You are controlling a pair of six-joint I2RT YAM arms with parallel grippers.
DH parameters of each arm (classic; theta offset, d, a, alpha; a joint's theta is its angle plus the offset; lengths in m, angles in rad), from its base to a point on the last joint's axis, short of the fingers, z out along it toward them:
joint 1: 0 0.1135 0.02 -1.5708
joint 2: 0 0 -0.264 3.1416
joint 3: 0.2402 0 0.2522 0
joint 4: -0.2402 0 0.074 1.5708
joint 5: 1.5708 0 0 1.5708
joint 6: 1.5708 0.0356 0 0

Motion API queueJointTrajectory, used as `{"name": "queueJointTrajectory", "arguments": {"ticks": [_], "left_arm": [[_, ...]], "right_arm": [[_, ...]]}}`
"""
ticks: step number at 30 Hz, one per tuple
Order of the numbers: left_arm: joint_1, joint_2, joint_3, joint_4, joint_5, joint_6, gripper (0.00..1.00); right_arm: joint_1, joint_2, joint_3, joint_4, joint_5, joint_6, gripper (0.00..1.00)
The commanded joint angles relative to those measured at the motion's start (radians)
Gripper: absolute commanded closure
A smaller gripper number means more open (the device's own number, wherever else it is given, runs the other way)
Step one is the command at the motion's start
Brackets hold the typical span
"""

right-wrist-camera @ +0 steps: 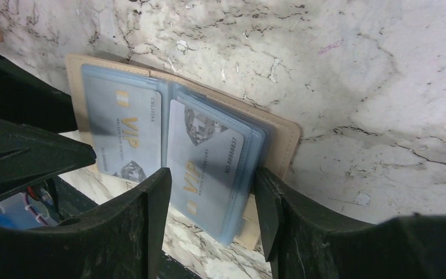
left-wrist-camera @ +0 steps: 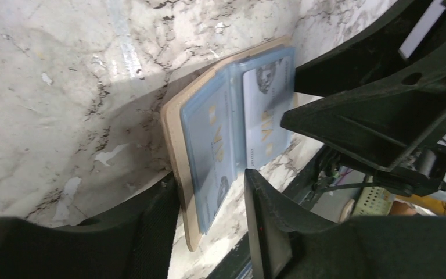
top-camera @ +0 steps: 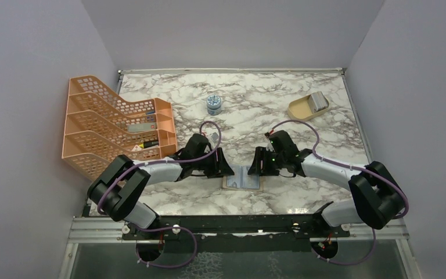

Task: Put the credit cards into the card holder
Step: Close the card holder at the center of the board.

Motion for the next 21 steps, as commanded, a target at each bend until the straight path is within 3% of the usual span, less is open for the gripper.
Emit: {"name": "queueJointTrajectory", "arguments": {"ticks": [1, 5, 11, 16, 21], "left_arm": [[0.002, -0.056, -0.011, 0.059, 0.055, -0.034, 0.58], [0.001, -0.080, 0.005, 0.005, 0.026, -0.011, 0.73], [0.013, -0.108, 0.090, -0.218, -0.080, 0.108, 0.98], [0.061, -0.115, 0.150, -0.343, -0.094, 0.180, 1.00], [0.114, -0.125, 0.161, -0.391, -0.068, 0.214, 1.00]], "right_arm": [[0.006, 0.009, -0.049, 0.052, -0.046, 0.006, 0.46], [0.006, -0.006, -0.057, 0.067, -0.071, -0.013, 0.46], [0.007, -0.031, 0.004, 0.049, -0.128, -0.152, 0.46], [0.007, -0.055, 0.135, -0.080, -0.072, -0.344, 0.46], [0.007, -0.143, 0.170, -0.028, -0.094, -0.506, 0.47]]}}
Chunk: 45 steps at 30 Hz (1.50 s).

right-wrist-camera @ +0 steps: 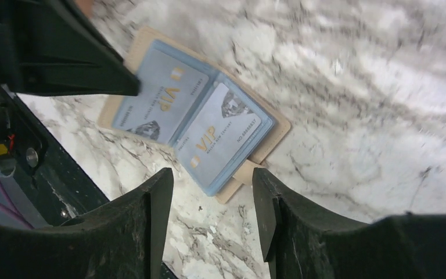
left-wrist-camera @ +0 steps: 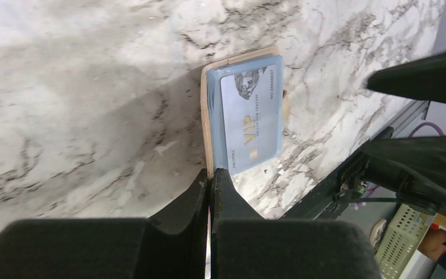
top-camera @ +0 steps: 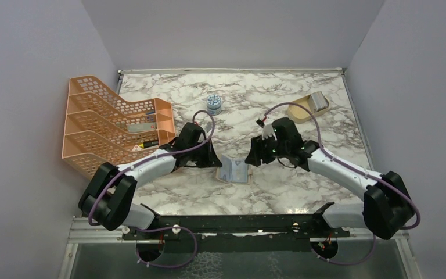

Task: Put the credit cards into the card holder
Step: Close the card holder at the center of the board.

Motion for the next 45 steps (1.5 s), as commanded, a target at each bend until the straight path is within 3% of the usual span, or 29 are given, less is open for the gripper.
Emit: {"name": "queueJointTrajectory", "arguments": {"ticks": [1, 7, 13, 16, 22, 28, 45], "left_arm": [[0.048, -0.030, 0.023, -0.088, 0.000, 0.069, 1.00], [0.093, -0.017, 0.024, -0.095, 0.064, 0.088, 1.00], [0.129, 0.012, 0.041, -0.128, 0.125, 0.111, 1.00], [0.139, -0.001, 0.043, -0.144, 0.120, 0.120, 1.00], [0.147, 0.006, 0.048, -0.150, 0.130, 0.122, 1.00], [0.153, -0.015, 0.040, -0.161, 0.113, 0.127, 1.00], [0.164, -0.036, 0.034, -0.181, 0.099, 0.129, 1.00]], "right_arm": [[0.006, -0.084, 0.025, 0.052, -0.055, -0.244, 0.48], [0.008, -0.090, -0.038, 0.179, -0.126, -0.557, 0.50], [0.059, 0.105, 0.036, 0.025, -0.066, -0.731, 0.54], [0.115, 0.119, 0.011, 0.069, -0.030, -0.801, 0.55], [0.146, 0.137, -0.027, 0.189, -0.062, -0.870, 0.58], [0.173, 0.200, -0.024, 0.162, 0.012, -0.916, 0.59], [0.223, 0.235, -0.015, 0.092, -0.041, -0.934, 0.58]]}}
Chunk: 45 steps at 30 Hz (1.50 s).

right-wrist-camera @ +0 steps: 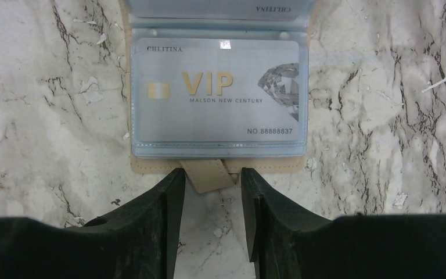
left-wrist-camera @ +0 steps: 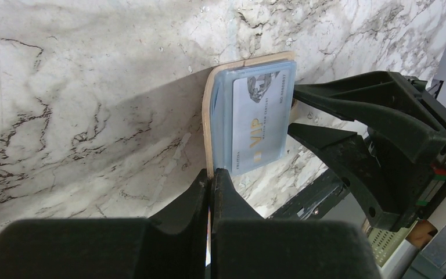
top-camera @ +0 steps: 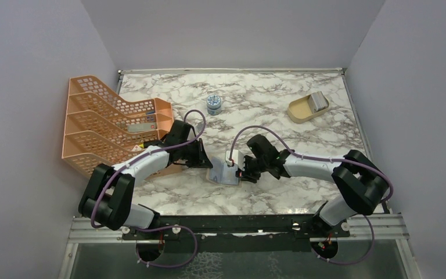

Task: Put the credit cards into the card holder
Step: Close the card holder at the center of the board.

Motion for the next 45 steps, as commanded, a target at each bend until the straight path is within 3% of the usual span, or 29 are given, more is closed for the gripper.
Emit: {"name": "queueJointTrajectory", "arguments": {"ticks": [1, 15, 26, 30, 35, 45], "left_arm": [[0.006, -0.026, 0.018, -0.007, 0.001, 0.014, 1.00], [0.007, -0.022, 0.019, -0.007, -0.002, 0.013, 1.00], [0.008, -0.016, 0.038, -0.047, -0.072, 0.022, 1.00], [0.007, -0.024, 0.051, -0.078, -0.118, 0.038, 1.00], [0.009, -0.019, 0.052, -0.089, -0.128, 0.039, 1.00], [0.008, -0.014, 0.051, -0.092, -0.137, 0.034, 1.00]], "right_arm": [[0.020, 0.004, 0.015, -0.039, -0.022, -0.022, 0.58], [0.031, 0.013, -0.004, 0.075, -0.037, -0.055, 0.64], [0.034, -0.073, -0.075, 0.225, -0.026, -0.067, 0.85], [0.034, -0.115, -0.129, 0.358, 0.042, 0.021, 0.87], [0.034, -0.160, -0.133, 0.350, 0.052, 0.102, 0.89], [0.034, -0.236, -0.205, 0.442, -0.010, 0.067, 0.89]]}}
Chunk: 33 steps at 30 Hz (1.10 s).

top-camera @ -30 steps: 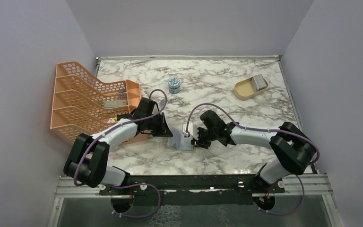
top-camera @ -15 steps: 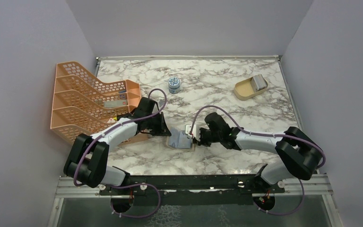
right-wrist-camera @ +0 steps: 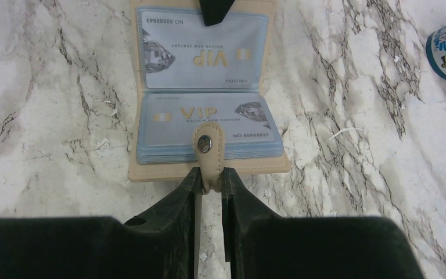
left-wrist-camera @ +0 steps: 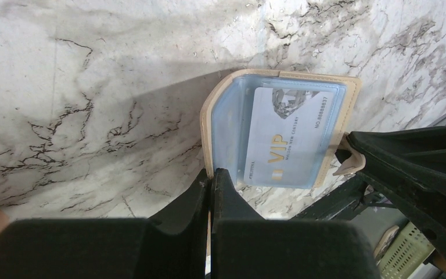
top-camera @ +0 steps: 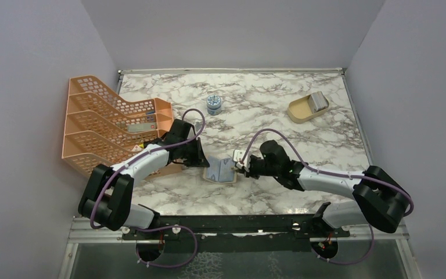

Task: Put the credit cards into the card holder
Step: Close the card holder at the center of the board.

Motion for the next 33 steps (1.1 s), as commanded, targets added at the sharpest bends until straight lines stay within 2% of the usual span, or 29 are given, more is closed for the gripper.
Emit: {"name": "queueJointTrajectory", "arguments": {"ticks": [1, 6, 9, 13, 19, 33], "left_arm": [[0.006, -0.011, 0.019, -0.019, -0.039, 0.015, 1.00], [0.006, -0.016, 0.024, -0.003, 0.024, 0.000, 0.98], [0.005, -0.033, -0.001, 0.090, 0.157, -0.050, 0.83], [0.005, -0.063, -0.078, 0.268, 0.264, -0.153, 0.75], [0.005, -0.027, -0.118, 0.341, 0.286, -0.182, 0.73], [0.001, 0.063, -0.119, 0.383, 0.221, -0.197, 0.71]], "right_arm": [[0.005, -0.025, -0.025, 0.111, -0.027, 0.002, 0.89], [0.005, 0.047, -0.035, 0.266, -0.070, 0.058, 0.89], [0.005, 0.103, -0.040, 0.393, -0.103, 0.077, 0.89], [0.005, 0.169, -0.035, 0.485, -0.128, 0.082, 0.89], [0.005, 0.196, -0.106, 0.622, -0.145, 0.068, 0.89], [0.005, 0.193, -0.154, 0.678, -0.185, 0.015, 0.88]]}}
